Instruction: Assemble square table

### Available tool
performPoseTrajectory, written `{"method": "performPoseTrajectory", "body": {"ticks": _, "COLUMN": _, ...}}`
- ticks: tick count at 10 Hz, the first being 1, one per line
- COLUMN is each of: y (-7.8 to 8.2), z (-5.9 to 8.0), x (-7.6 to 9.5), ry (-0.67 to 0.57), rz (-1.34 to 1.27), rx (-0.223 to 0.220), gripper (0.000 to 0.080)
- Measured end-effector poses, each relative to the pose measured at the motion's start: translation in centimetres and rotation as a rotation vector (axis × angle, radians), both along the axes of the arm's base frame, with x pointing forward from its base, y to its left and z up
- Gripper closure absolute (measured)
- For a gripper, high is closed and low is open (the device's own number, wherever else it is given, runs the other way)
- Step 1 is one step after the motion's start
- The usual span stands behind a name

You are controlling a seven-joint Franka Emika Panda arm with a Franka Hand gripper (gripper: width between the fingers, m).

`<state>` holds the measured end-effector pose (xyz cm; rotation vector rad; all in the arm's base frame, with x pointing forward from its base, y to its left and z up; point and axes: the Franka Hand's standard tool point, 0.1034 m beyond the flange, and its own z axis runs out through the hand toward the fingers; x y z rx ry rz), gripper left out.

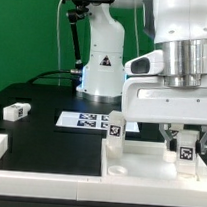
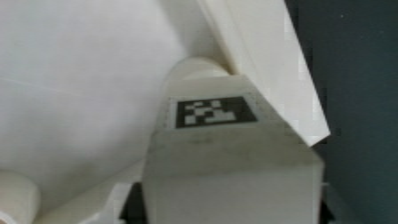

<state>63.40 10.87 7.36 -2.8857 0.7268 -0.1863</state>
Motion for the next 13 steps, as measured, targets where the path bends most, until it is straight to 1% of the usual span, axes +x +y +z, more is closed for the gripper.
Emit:
{"method": "performPoseTrajectory", "body": {"ticks": 1, "y": -0.1, "z": 0.0, "x": 0.0, "ry": 0.013, "rz": -0.096, "rx": 0.014, "gripper": 0.0511}}
{"method": "performPoseTrajectory", "body": {"ticks": 2, "y": -0.1, "z": -0.1, "x": -0.2, "ry": 0.035, "rz": -0.269, "rx": 0.031, "gripper": 0.0511}}
{"method": "performPoseTrajectory", "body": {"ticks": 3, "y": -0.2, "z": -0.2, "x": -0.4, "ry": 0.068, "rz": -0.524, "rx": 0.071, "gripper": 0.0511}}
{"method": "performPoseTrajectory", "body": {"ticks": 4, "y": -0.4, "z": -0.3, "x": -0.6, "ry": 0.106, "rz": -0.771, "rx": 0.133, "gripper": 0.0511}}
{"method": "performPoseTrajectory", "body": {"ticks": 5, "y": -0.5, "z": -0.4, "x": -0.8, "ry": 0.138, "rz": -0.944, "rx": 0.188, "gripper": 0.0509}}
{"method": "performPoseTrajectory", "body": {"ticks": 6, "y": -0.6, "z": -0.4, "x": -0.9, "ry": 0.147, "rz": -1.016, "rx": 0.203, "gripper": 0.0509}}
{"method": "performPoseTrajectory", "body": {"ticks": 7, "y": -0.6, "z": -0.4, "x": -0.9, "ry": 0.151, "rz": -1.041, "rx": 0.205, "gripper": 0.0509}}
{"method": "performPoseTrajectory", "body": {"ticks": 8, "y": -0.6, "z": -0.4, "x": -0.9, "ry": 0.149, "rz": -1.027, "rx": 0.203, "gripper": 0.0507}}
{"method": "performPoseTrajectory", "body": {"ticks": 9, "y": -0.4, "z": -0.5, "x": -1.1, "ry": 0.155, "rz": -0.978, "rx": 0.186, "gripper": 0.0507}}
{"method": "performPoseTrajectory", "body": {"ticks": 10, "y": 0.2, "z": -0.2, "x": -1.0, "ry": 0.14, "rz": -0.735, "rx": 0.119, "gripper": 0.0339}}
{"method": "performPoseTrajectory", "body": {"ticks": 11, "y": 0.3, "z": 0.0, "x": -0.6, "ry": 0.089, "rz": -0.46, "rx": 0.069, "gripper": 0.0195}}
{"method": "performPoseTrajectory", "body": {"ticks": 12, "y": 0.3, "z": -0.2, "x": -0.7, "ry": 0.067, "rz": -0.272, "rx": 0.04, "gripper": 0.0164}}
{"method": "performPoseTrajectory", "body": {"ticks": 13, "y": 0.2, "z": -0.2, "x": -0.7, "ry": 0.061, "rz": -0.219, "rx": 0.031, "gripper": 0.0164}}
